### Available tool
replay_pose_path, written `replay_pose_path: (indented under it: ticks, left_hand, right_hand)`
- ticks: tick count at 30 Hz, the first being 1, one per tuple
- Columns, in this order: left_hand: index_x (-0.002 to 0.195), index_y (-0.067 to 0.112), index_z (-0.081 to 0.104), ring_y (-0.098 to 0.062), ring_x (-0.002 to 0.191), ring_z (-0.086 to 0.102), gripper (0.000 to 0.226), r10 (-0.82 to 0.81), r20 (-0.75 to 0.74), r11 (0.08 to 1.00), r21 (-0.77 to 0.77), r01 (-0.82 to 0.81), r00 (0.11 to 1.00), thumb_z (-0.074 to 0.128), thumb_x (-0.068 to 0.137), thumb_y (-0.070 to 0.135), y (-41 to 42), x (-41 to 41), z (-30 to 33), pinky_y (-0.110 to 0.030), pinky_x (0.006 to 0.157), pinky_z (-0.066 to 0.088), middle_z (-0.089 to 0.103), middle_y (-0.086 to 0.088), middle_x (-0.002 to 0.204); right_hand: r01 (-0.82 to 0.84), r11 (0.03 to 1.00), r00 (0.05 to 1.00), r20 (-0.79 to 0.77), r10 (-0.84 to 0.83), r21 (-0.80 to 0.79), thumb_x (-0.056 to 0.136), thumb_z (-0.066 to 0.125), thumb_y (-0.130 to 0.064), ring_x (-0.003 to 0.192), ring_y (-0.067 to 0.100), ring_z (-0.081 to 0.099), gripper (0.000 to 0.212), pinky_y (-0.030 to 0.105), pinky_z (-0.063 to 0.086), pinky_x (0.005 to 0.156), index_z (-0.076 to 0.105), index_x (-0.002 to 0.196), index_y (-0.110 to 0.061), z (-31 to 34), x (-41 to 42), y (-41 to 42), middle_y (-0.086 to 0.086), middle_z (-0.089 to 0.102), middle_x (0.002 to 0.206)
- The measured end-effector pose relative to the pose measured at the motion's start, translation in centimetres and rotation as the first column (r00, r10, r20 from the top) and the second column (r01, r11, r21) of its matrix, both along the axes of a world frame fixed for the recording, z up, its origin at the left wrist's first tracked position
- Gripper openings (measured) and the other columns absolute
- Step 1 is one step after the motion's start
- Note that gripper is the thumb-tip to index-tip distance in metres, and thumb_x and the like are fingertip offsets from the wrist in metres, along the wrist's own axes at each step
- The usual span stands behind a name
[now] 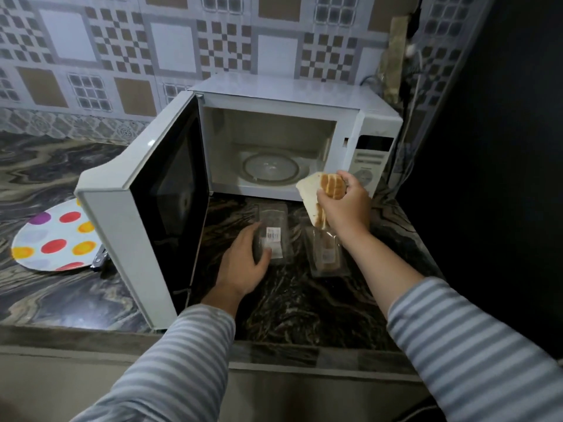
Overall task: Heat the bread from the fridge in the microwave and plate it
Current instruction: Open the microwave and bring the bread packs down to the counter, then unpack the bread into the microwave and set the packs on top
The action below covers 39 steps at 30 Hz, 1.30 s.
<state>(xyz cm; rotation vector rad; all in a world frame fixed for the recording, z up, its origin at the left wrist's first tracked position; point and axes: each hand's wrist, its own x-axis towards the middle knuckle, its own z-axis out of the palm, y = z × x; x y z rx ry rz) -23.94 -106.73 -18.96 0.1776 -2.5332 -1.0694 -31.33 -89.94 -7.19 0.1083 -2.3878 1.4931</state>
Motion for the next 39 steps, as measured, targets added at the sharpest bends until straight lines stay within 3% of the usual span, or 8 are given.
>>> replay_pose_path:
  ticks: [3, 9, 13, 23, 28, 34, 36, 39]
  left_hand:
    - [0.151, 0.025, 0.02, -0.016, 0.138, 0.035, 0.075, 0.049, 0.048, 0.998, -0.042, -0.047, 0.998, 0.055, 0.089, 0.049, -0.7, -0.6, -0.9, -0.037, 0.114, 0.028, 0.035, 0.002, 0.152]
    - [0.152, 0.027, -0.011, -0.008, 0.147, -0.005, 0.094, 0.104, 0.378, 0.956, -0.294, 0.013, 0.92, 0.033, 0.084, 0.075, -1.7, -1.8, -1.7, -0.05, 0.117, -0.012, 0.0, 0.007, 0.161]
    - [0.152, 0.027, -0.01, -0.002, 0.144, -0.012, 0.102, 0.131, 0.417, 0.937, -0.349, 0.025, 0.899, 0.009, 0.071, 0.085, -1.7, -2.2, -1.7, -0.049, 0.116, -0.017, -0.006, 0.014, 0.16]
    - [0.152, 0.033, -0.008, 0.003, 0.138, -0.029, 0.102, 0.152, 0.463, 0.91, -0.411, 0.059, 0.873, -0.003, 0.066, 0.088, -1.9, -2.5, -1.8, -0.051, 0.113, -0.019, -0.019, 0.021, 0.156]
    - [0.152, 0.034, -0.007, 0.004, 0.138, -0.029, 0.095, 0.143, 0.477, 0.914, -0.399, 0.069, 0.867, 0.006, 0.073, 0.086, -1.9, -2.3, -1.5, -0.051, 0.114, -0.017, -0.02, 0.022, 0.156]
    - [0.153, 0.034, -0.002, 0.004, 0.139, -0.026, 0.102, 0.145, 0.445, 0.914, -0.402, 0.053, 0.884, -0.002, 0.066, 0.087, -1.8, -2.4, -1.6, -0.051, 0.114, -0.017, -0.015, 0.022, 0.157]
    - [0.153, 0.034, -0.001, 0.004, 0.14, -0.025, 0.103, 0.151, 0.436, 0.913, -0.405, 0.043, 0.887, -0.001, 0.065, 0.088, -1.7, -2.3, -1.6, -0.051, 0.114, -0.017, -0.014, 0.022, 0.157]
    - [0.153, 0.034, 0.0, 0.003, 0.141, -0.022, 0.102, 0.149, 0.43, 0.92, -0.391, 0.034, 0.891, 0.0, 0.066, 0.088, -1.5, -2.3, -1.7, -0.05, 0.115, -0.017, -0.012, 0.022, 0.157]
  right_hand:
    - [-0.028, 0.999, 0.999, 0.018, 0.027, 0.021, 0.08, 0.072, -0.026, 0.104, 0.018, 0.062, 0.05, 0.029, 0.05, 0.086, 0.055, 0.127, -0.025, 0.0, -3.2, -2.3, -0.002, 0.065, 0.117]
    - [-0.1, 0.994, 0.992, 0.078, 0.097, 0.043, 0.082, 0.07, -0.026, 0.107, 0.016, 0.06, 0.05, 0.023, 0.045, 0.084, 0.053, 0.129, -0.026, -0.7, -10.5, -6.8, -0.004, 0.063, 0.121]
    - [-0.118, 0.99, 0.987, 0.118, 0.109, 0.074, 0.082, 0.07, -0.027, 0.102, 0.025, 0.063, 0.046, 0.037, 0.055, 0.084, 0.055, 0.125, -0.025, -1.5, -15.0, -10.6, 0.002, 0.065, 0.114]
    - [-0.252, 0.961, 0.963, 0.125, 0.238, 0.114, 0.088, 0.059, -0.03, 0.108, 0.031, 0.062, 0.031, 0.036, 0.048, 0.092, 0.06, 0.116, -0.016, -3.4, -21.5, -18.2, 0.009, 0.068, 0.113]
    - [-0.321, 0.946, 0.931, 0.197, 0.306, 0.046, 0.089, 0.06, -0.011, 0.115, 0.027, 0.058, 0.043, 0.023, 0.041, 0.092, 0.05, 0.13, -0.006, -4.2, -22.6, -18.7, 0.01, 0.063, 0.123]
    - [-0.317, 0.93, 0.941, 0.184, 0.284, 0.185, 0.083, 0.071, -0.023, 0.114, 0.03, 0.057, 0.06, 0.035, 0.046, 0.095, 0.045, 0.138, -0.02, -4.0, -22.7, -17.8, 0.01, 0.059, 0.129]
    - [-0.276, 0.951, 0.955, 0.153, 0.254, 0.143, 0.087, 0.067, -0.022, 0.099, 0.026, 0.059, 0.048, 0.033, 0.05, 0.086, 0.051, 0.132, -0.021, -3.3, -22.1, -17.3, 0.009, 0.058, 0.125]
    - [-0.132, 0.941, 0.991, 0.057, 0.12, 0.313, 0.098, 0.047, -0.032, 0.103, 0.022, 0.057, 0.029, 0.025, 0.039, 0.081, 0.062, 0.116, -0.015, -3.3, -21.1, -15.4, 0.004, 0.061, 0.115]
